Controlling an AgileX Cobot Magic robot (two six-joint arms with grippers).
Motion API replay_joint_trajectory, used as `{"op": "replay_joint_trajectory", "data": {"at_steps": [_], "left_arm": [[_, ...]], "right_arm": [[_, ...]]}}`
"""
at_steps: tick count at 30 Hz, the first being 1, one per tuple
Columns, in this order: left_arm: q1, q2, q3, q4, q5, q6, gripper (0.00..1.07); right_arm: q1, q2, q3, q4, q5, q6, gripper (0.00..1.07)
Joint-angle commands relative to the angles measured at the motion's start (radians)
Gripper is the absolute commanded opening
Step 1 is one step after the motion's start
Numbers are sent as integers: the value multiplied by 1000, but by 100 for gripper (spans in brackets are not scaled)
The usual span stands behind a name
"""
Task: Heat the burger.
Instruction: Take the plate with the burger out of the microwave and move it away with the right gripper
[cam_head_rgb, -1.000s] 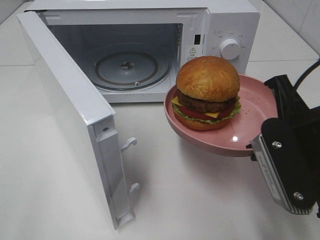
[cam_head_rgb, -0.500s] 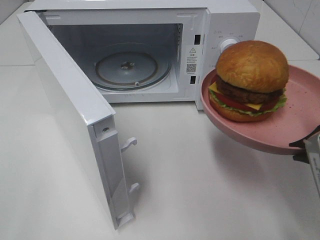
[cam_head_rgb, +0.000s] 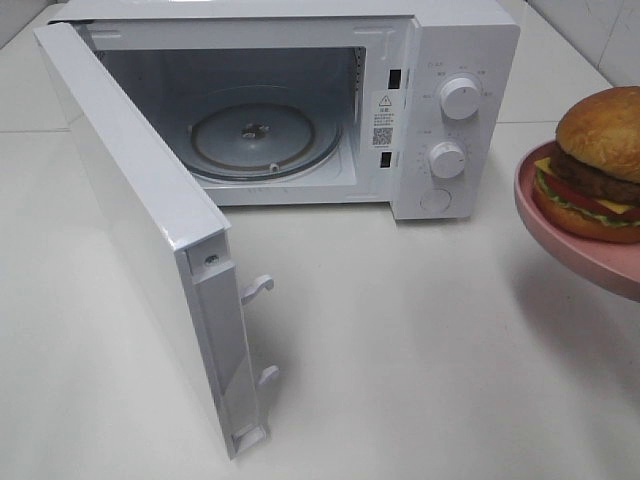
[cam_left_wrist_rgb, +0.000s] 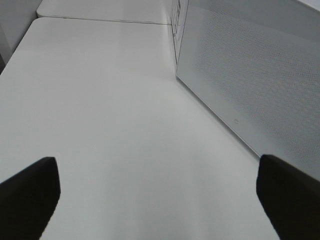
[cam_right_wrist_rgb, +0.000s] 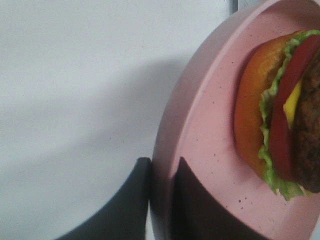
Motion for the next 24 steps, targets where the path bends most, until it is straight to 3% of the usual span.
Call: {"op": "replay_joint_trajectory", "data": {"at_steps": [1,12,24], "left_arm": [[2,-12,-1,2,1,2,100],[2,-12,-1,2,1,2,100],[2,-12,-1,2,1,2,100]], "right_arm": [[-2,-15,-11,-56,-20,106,2],[-2,-10,-11,-113,44,279,3],[-2,89,-12,-265,189,776,3]]}}
